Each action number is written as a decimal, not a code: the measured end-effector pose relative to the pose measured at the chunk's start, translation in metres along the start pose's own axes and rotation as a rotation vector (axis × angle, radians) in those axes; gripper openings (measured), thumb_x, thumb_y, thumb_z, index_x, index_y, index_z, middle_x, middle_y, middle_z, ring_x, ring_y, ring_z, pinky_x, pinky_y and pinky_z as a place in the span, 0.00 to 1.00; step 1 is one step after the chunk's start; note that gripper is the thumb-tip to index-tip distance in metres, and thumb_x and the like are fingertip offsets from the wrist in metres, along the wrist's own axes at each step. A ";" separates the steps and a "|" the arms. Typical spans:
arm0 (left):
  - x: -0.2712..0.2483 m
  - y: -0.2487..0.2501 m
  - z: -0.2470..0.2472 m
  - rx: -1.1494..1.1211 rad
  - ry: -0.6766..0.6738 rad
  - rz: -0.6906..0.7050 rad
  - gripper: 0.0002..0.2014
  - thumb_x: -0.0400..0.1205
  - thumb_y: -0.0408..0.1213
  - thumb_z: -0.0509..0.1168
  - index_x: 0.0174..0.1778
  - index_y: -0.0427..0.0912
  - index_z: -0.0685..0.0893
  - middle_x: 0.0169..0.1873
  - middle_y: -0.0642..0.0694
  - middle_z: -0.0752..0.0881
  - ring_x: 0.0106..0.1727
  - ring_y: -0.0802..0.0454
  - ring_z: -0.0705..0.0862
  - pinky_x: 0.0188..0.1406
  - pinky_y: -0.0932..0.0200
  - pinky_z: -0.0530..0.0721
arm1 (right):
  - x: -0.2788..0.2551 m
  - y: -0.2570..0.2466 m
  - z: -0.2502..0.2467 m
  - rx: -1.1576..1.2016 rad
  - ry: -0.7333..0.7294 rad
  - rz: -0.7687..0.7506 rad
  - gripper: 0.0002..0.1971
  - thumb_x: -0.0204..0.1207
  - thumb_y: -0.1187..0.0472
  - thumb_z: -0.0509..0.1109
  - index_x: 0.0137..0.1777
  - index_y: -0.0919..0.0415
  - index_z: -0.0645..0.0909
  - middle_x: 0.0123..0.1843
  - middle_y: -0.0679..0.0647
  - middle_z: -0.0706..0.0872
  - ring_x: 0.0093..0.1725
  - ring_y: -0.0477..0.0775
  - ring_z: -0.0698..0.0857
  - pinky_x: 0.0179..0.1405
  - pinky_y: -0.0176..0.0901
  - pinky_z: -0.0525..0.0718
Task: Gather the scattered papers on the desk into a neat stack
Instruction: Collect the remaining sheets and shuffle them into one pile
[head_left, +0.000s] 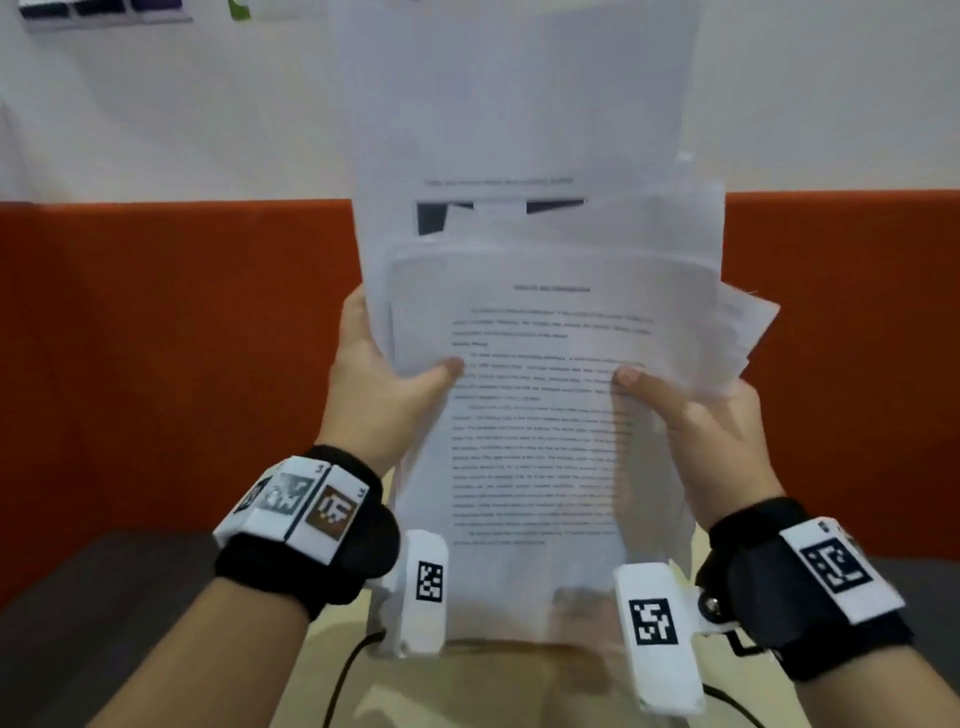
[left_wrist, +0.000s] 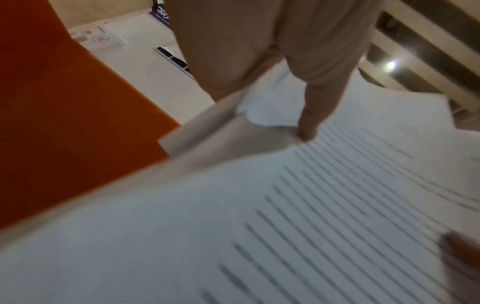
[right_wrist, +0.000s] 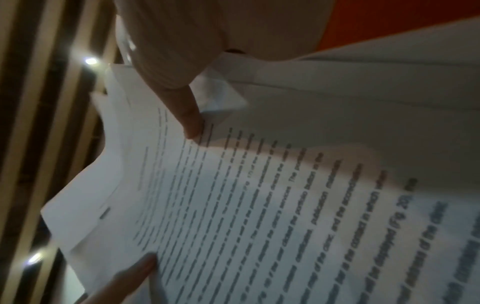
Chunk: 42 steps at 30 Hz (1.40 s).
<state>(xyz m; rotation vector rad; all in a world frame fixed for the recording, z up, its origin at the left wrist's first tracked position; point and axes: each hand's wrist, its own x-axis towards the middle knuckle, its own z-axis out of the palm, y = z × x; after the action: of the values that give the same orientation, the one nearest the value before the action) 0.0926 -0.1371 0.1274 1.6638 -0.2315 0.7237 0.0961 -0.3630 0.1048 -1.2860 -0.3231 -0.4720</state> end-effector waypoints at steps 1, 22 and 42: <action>0.002 -0.001 0.003 -0.024 0.071 0.019 0.30 0.69 0.31 0.78 0.63 0.55 0.73 0.57 0.53 0.86 0.58 0.55 0.87 0.59 0.43 0.87 | 0.000 -0.003 0.003 -0.025 0.004 -0.037 0.15 0.73 0.70 0.73 0.58 0.58 0.83 0.43 0.44 0.93 0.43 0.38 0.92 0.34 0.27 0.85; -0.004 -0.007 0.032 0.056 0.206 0.008 0.24 0.78 0.35 0.70 0.68 0.53 0.71 0.48 0.60 0.82 0.50 0.57 0.85 0.37 0.76 0.80 | 0.006 0.001 0.027 -0.208 0.201 -0.277 0.08 0.78 0.58 0.71 0.53 0.47 0.76 0.44 0.40 0.85 0.41 0.33 0.86 0.33 0.26 0.82; 0.042 0.112 0.038 1.219 -0.206 0.613 0.54 0.68 0.74 0.58 0.85 0.51 0.47 0.85 0.45 0.56 0.86 0.46 0.54 0.81 0.35 0.44 | -0.003 0.024 -0.011 -0.078 -0.102 0.135 0.10 0.69 0.72 0.75 0.47 0.58 0.87 0.43 0.53 0.95 0.40 0.51 0.93 0.40 0.45 0.92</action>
<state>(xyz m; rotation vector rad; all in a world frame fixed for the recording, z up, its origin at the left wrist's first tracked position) 0.0791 -0.1893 0.2403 2.8892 -0.5226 1.2914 0.1057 -0.3683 0.0802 -1.4013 -0.3037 -0.3074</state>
